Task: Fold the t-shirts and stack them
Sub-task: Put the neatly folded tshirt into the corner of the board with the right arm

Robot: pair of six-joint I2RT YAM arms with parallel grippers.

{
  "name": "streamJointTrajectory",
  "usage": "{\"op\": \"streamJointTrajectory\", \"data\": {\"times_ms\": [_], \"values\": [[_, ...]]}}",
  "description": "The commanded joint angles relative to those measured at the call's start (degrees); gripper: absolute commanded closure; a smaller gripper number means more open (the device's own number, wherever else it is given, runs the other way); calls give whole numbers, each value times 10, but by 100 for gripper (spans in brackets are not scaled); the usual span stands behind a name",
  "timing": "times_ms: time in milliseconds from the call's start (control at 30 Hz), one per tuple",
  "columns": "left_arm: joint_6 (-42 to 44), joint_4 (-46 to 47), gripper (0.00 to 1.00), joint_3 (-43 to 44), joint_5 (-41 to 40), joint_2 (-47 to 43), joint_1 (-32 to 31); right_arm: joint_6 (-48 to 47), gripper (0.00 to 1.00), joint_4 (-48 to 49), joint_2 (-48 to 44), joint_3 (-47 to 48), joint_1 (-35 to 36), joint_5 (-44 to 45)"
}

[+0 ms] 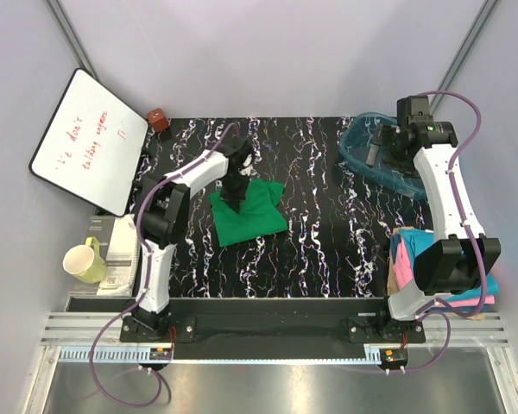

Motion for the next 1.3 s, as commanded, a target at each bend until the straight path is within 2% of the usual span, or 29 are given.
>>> {"op": "streamJointTrajectory", "data": {"times_ms": [0,33,67,133,167,267,300,367,533,700,800,1100,1267], "values": [[0,4,100,59,-5,-100,-56,7,0,-2,-13,27,-7,6],[-7,8,96,70,18,-110,-65,12,0,-1,-15,29,-10,5],[-15,14,77,82,33,-129,-73,21,0,3,-16,31,-11,3],[-47,48,55,82,96,-141,-99,34,0,9,-18,29,-34,-14],[-58,72,40,79,114,-144,-108,47,0,17,-19,24,-41,-25],[-86,91,29,85,164,-119,-155,62,0,22,-15,17,-61,-63],[-92,92,22,86,175,-110,-164,62,0,22,-12,16,-62,-66],[-103,105,20,87,216,-87,-182,59,0,26,-10,8,-62,-72],[-118,122,10,76,260,-66,-196,40,0,6,-11,11,-62,-80],[-240,273,7,21,376,-50,-206,34,0,4,-26,5,-64,-61],[-286,337,7,14,408,-24,-229,42,0,2,-30,12,-68,-71],[-338,391,6,80,469,79,-314,61,0,0,-44,7,-69,-86],[-406,498,6,54,477,107,-338,59,0,6,-48,8,-71,-118]]}}
